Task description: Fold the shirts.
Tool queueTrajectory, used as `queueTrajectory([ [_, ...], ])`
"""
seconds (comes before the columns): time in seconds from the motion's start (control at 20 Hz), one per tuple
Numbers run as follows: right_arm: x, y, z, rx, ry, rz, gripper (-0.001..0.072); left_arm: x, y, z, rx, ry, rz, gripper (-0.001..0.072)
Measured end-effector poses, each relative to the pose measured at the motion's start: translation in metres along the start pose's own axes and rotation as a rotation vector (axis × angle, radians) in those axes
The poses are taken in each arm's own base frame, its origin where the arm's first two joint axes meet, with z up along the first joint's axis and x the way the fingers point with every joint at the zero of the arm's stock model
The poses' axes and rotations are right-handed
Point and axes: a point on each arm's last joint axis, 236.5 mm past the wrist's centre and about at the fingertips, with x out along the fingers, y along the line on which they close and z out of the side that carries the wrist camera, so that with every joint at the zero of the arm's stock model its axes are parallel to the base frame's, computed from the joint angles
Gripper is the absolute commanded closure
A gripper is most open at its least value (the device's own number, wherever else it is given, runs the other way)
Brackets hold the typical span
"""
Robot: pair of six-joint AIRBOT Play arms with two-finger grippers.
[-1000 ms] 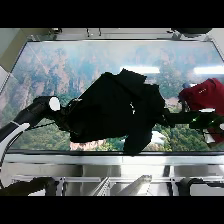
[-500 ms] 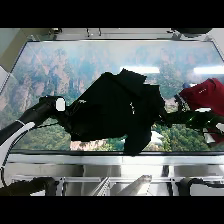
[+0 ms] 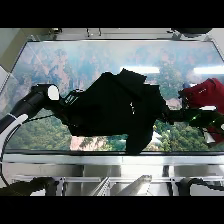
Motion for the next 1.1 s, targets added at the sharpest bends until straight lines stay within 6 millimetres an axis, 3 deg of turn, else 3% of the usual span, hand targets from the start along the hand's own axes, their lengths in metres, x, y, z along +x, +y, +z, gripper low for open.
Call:
queueTrajectory([
  [0.25,-0.001,0.009,-0.004,-0.017,0.015,0.016,0.0692,0.017,-0.025,-0.012,-0.041,-0.009,-0.210,0.0681],
  [0.55,0.000,0.012,-0.007,-0.021,0.025,0.024,0.0692,0.040,-0.013,-0.024,-0.159,-0.038,-0.278,0.0679],
  [0.6,0.000,0.012,-0.007,-0.021,0.027,0.025,0.0692,0.042,-0.010,-0.025,-0.175,-0.046,-0.277,0.0633],
  [0.65,0.000,0.012,-0.008,-0.021,0.028,0.026,0.0692,0.044,-0.007,-0.024,-0.188,-0.054,-0.278,0.0468],
  [0.9,0.000,0.012,-0.008,-0.013,0.030,0.026,0.0692,0.045,-0.001,-0.020,-0.210,-0.083,-0.274,0.0461],
  [1.1,0.000,0.013,-0.009,-0.010,0.031,0.027,0.0692,0.034,0.003,-0.007,-0.202,-0.122,-0.262,0.0487],
])
